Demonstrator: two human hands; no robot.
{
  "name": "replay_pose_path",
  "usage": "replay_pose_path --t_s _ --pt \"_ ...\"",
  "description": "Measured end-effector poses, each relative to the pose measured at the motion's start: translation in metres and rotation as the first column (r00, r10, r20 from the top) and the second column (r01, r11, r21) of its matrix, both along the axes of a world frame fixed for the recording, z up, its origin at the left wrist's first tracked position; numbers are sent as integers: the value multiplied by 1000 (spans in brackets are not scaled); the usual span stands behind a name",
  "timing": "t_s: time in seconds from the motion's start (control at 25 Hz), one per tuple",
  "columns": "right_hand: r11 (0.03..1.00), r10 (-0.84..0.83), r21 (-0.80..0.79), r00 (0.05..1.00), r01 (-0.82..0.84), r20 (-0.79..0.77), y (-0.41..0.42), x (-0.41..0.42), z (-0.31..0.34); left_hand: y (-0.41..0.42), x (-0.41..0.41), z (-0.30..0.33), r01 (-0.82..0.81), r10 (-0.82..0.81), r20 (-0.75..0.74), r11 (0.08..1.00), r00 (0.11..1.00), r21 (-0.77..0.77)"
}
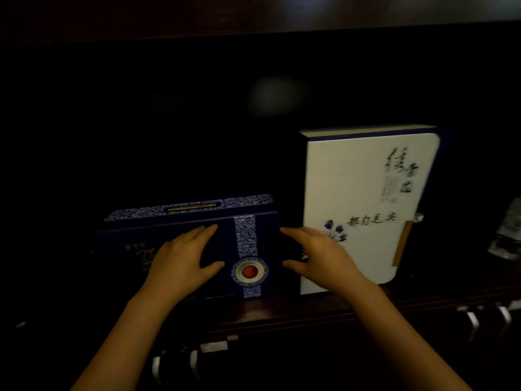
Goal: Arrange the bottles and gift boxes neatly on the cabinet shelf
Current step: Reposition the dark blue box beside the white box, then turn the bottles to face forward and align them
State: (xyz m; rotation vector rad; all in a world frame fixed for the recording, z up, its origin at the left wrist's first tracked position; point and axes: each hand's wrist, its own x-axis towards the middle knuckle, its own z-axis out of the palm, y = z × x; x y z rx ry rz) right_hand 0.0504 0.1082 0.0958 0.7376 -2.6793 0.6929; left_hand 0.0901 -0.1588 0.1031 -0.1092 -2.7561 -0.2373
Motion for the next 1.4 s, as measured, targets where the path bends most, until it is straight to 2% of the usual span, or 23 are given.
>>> replay_pose_path --t_s 0.16,0.36,0.48,0.68,0.96,1.16,1.4 --pt "995 -71 80 995 65 70 107 50 -14 113 28 -18 181 -202 142 973 969 147" --pt "959 -271 113 956 259 113 266 122 -30 264 55 -51 278 -349 216 912 912 300" --pt "931 -364 58 927 360 92 346 151 -27 350 67 -50 359 -439 226 877 870 321" --pt "886 -463 15 883 464 78 437 163 -39 448 65 -52 433 -512 227 843 829 319" --pt "841 -538 -55 842 539 27 531 93 -37 552 -23 -50 475 -554 195 812 809 337" --pt "839 -543 -47 839 543 -3 597 1 2 627 -115 -14 445 -530 118 796 840 410" --pt "883 -468 -75 883 464 -49 650 -97 19 676 -189 10 340 -396 86 865 914 368"
